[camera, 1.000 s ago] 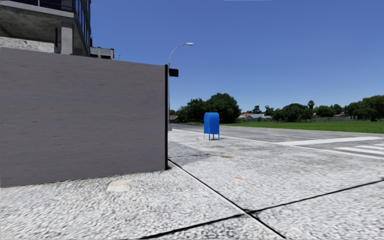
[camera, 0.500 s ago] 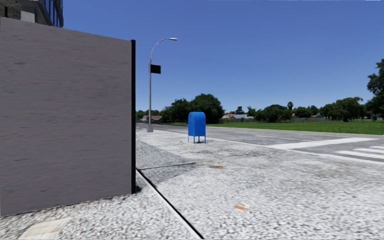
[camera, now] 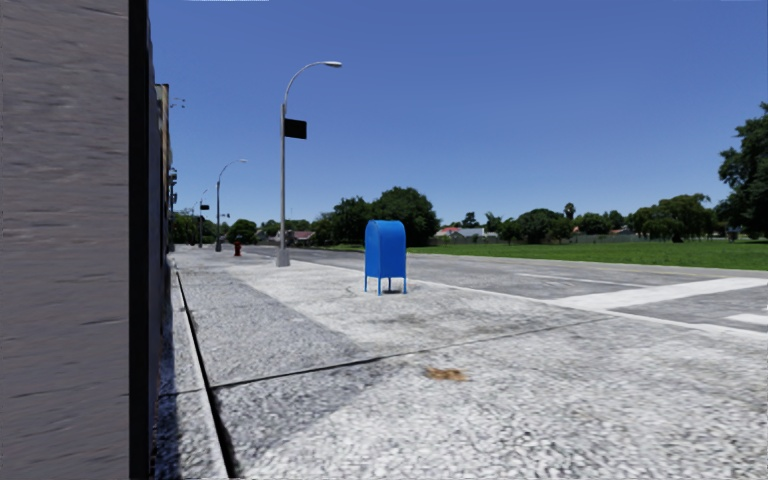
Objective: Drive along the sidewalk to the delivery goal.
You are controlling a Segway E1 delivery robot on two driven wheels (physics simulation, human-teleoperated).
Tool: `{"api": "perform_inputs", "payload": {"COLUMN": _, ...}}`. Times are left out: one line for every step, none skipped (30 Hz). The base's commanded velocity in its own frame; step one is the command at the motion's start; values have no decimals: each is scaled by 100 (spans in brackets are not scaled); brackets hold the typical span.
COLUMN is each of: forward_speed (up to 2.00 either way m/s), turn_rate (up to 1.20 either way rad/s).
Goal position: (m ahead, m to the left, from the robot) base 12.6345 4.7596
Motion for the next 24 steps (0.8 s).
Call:
{"api": "perform_inputs", "payload": {"forward_speed": 200, "turn_rate": 0}}
{"api": "perform_inputs", "payload": {"forward_speed": 200, "turn_rate": 0}}
{"api": "perform_inputs", "payload": {"forward_speed": 200, "turn_rate": 0}}
{"api": "perform_inputs", "payload": {"forward_speed": 200, "turn_rate": 0}}
{"api": "perform_inputs", "payload": {"forward_speed": 200, "turn_rate": 0}}
{"api": "perform_inputs", "payload": {"forward_speed": 200, "turn_rate": 0}}
{"api": "perform_inputs", "payload": {"forward_speed": 200, "turn_rate": 0}}
{"api": "perform_inputs", "payload": {"forward_speed": 200, "turn_rate": 0}}
{"api": "perform_inputs", "payload": {"forward_speed": 200, "turn_rate": 0}}
{"api": "perform_inputs", "payload": {"forward_speed": 198, "turn_rate": 0}}
{"api": "perform_inputs", "payload": {"forward_speed": 190, "turn_rate": 2}}
{"api": "perform_inputs", "payload": {"forward_speed": 185, "turn_rate": 11}}
{"api": "perform_inputs", "payload": {"forward_speed": 183, "turn_rate": 17}}
{"api": "perform_inputs", "payload": {"forward_speed": 180, "turn_rate": 24}}
{"api": "perform_inputs", "payload": {"forward_speed": 178, "turn_rate": 28}}
{"api": "perform_inputs", "payload": {"forward_speed": 178, "turn_rate": 28}}
{"api": "perform_inputs", "payload": {"forward_speed": 177, "turn_rate": 29}}
{"api": "perform_inputs", "payload": {"forward_speed": 177, "turn_rate": 32}}
{"api": "perform_inputs", "payload": {"forward_speed": 177, "turn_rate": 34}}
{"api": "perform_inputs", "payload": {"forward_speed": 177, "turn_rate": 38}}
{"api": "perform_inputs", "payload": {"forward_speed": 177, "turn_rate": 39}}
{"api": "perform_inputs", "payload": {"forward_speed": 177, "turn_rate": 40}}
{"api": "perform_inputs", "payload": {"forward_speed": 177, "turn_rate": 40}}
{"api": "perform_inputs", "payload": {"forward_speed": 177, "turn_rate": 40}}
